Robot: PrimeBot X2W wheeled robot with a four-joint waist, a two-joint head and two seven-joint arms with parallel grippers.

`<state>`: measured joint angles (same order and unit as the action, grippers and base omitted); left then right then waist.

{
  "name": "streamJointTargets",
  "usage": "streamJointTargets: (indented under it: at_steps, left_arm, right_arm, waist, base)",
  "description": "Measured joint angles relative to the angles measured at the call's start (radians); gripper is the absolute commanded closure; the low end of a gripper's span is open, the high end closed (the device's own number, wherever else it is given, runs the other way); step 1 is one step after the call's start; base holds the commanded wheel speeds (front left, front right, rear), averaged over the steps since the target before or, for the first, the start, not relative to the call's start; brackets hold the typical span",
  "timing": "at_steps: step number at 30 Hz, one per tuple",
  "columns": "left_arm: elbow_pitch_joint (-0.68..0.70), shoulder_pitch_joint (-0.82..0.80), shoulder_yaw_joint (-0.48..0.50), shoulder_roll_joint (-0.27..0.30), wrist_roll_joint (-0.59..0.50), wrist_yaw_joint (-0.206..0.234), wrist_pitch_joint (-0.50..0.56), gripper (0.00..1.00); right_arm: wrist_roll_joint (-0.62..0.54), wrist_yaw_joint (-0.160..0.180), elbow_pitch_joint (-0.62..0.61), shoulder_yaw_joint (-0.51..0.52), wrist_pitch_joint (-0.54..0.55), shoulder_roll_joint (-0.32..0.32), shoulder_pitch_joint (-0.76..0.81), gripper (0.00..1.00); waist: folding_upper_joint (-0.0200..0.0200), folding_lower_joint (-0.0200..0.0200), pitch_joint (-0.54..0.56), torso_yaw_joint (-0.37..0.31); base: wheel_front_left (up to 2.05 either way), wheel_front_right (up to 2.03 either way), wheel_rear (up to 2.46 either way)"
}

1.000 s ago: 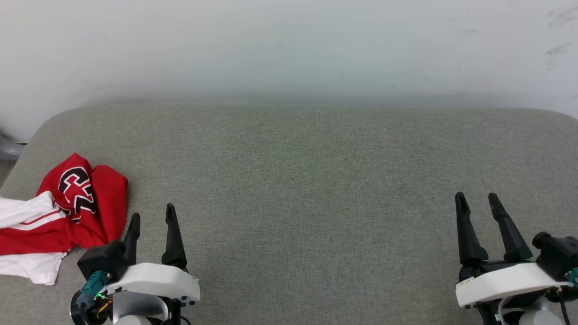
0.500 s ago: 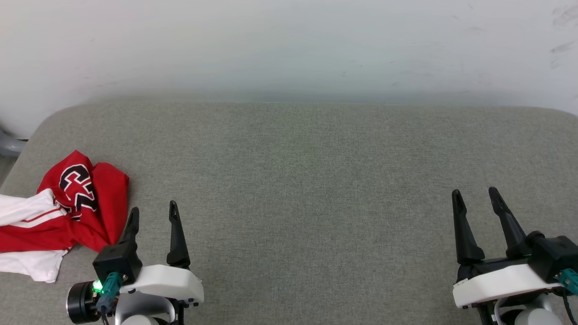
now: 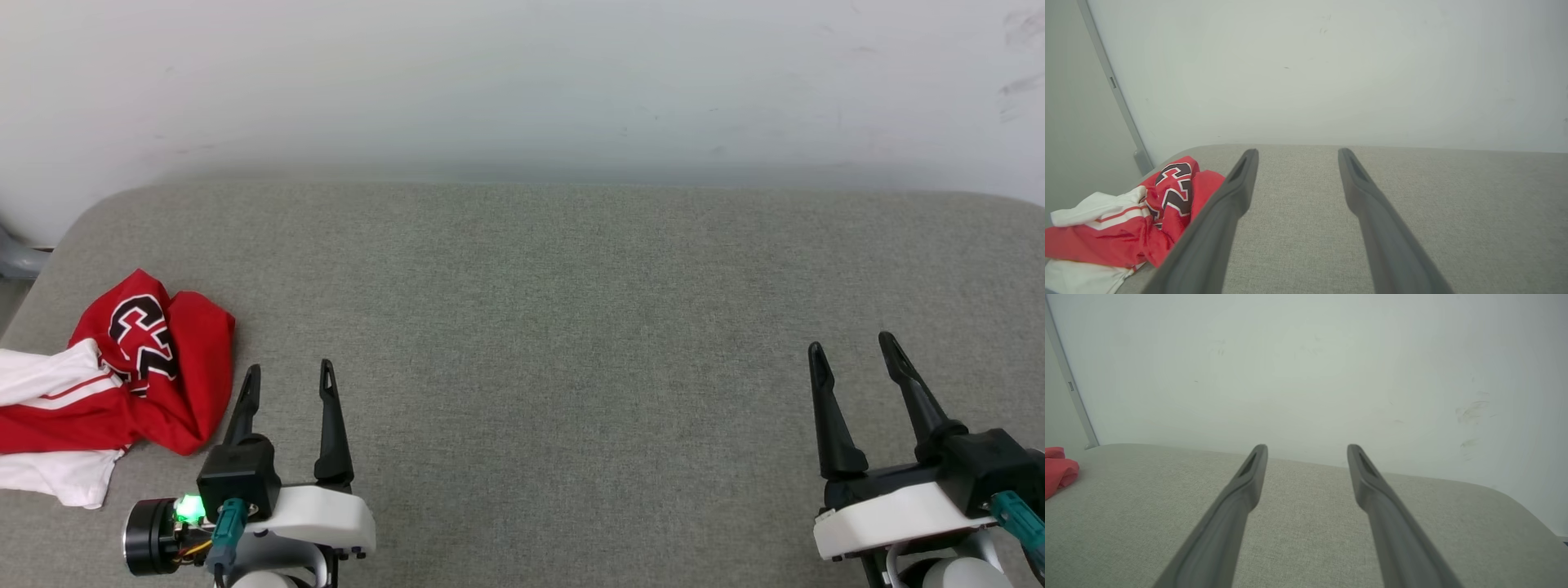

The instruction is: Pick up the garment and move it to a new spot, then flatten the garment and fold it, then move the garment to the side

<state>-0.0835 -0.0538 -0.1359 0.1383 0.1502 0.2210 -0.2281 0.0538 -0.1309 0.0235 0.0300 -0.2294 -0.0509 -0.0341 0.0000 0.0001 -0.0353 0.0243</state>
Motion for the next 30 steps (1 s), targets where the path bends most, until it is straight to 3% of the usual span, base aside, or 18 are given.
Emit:
streamJointTargets:
  at_steps: [17,30]
  left_arm:
    - [-0.01,0.0,0.003,-0.018,-0.094,-0.02,-0.031,0.0]
    - [-0.052,0.004,0.042,-0.047,-0.093,-0.075,-0.035,0.0]
  right_arm:
    - [-0.09,0.0,-0.004,0.007,-0.031,0.0,0.008,0.0]
    - [0.011,0.0,0.036,0.009,-0.034,0.0,0.014,0.0]
  waist:
    - [0.0,-0.0001,-0.005,0.005]
    - [0.0,0.0,-0.001,0.007]
  base:
    - [0.0,0.0,0.0]
    - [0.0,0.0,0.0]
